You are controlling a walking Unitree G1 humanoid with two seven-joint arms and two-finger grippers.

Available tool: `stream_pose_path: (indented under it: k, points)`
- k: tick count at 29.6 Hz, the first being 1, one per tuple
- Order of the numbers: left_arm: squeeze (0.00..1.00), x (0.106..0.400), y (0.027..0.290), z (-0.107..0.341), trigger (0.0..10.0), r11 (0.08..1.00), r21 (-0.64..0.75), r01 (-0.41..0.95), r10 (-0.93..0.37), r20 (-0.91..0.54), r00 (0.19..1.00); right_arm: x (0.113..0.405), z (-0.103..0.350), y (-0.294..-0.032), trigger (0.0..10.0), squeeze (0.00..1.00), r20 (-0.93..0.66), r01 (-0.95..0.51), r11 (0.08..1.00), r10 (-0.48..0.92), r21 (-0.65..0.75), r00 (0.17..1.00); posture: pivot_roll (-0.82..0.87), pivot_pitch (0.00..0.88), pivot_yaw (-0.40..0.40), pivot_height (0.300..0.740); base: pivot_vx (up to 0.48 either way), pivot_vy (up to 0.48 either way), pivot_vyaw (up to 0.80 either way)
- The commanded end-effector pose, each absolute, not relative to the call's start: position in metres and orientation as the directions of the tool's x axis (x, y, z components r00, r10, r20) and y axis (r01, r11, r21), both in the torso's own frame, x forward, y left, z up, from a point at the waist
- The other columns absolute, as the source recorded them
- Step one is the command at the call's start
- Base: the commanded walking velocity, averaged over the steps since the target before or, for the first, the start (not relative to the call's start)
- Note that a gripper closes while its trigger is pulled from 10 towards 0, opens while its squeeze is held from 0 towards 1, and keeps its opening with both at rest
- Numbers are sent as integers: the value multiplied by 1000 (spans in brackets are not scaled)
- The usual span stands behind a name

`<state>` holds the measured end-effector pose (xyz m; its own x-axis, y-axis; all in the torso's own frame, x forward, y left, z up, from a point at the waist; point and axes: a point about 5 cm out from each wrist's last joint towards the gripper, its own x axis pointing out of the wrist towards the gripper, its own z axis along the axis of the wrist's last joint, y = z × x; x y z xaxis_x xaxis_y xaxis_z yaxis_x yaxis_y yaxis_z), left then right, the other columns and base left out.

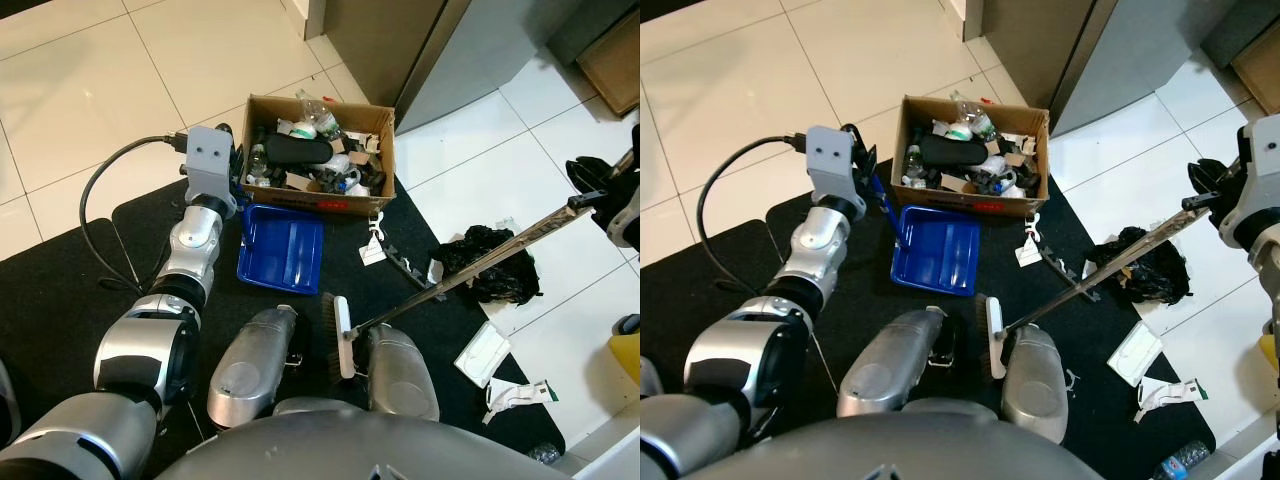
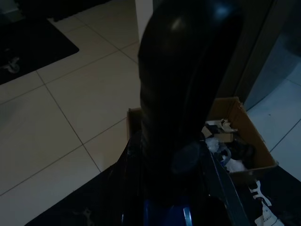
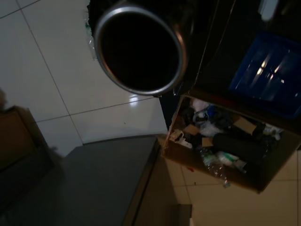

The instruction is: Sweep floor

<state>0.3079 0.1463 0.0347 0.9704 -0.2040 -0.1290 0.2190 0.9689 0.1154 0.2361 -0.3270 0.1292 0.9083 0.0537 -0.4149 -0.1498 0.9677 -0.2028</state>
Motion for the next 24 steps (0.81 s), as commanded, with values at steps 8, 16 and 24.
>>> stream_pose_path:
  k: [8,16,24]
  points:
    - [0,294,142,14,10000,968,83,237,-213,-231,949,266,106,-300,10000,0,-292,115,993,-108,6,950,89,104,-109,740,0,0,0]
    - [0,293,141,14,10000,967,84,242,-217,-228,949,291,120,-297,10000,0,-70,337,929,-330,154,941,108,101,-103,740,0,0,0]
    - [0,291,149,15,10000,964,95,249,-226,-207,952,307,135,-301,10000,0,93,453,859,-484,237,870,157,112,-62,740,0,0,0]
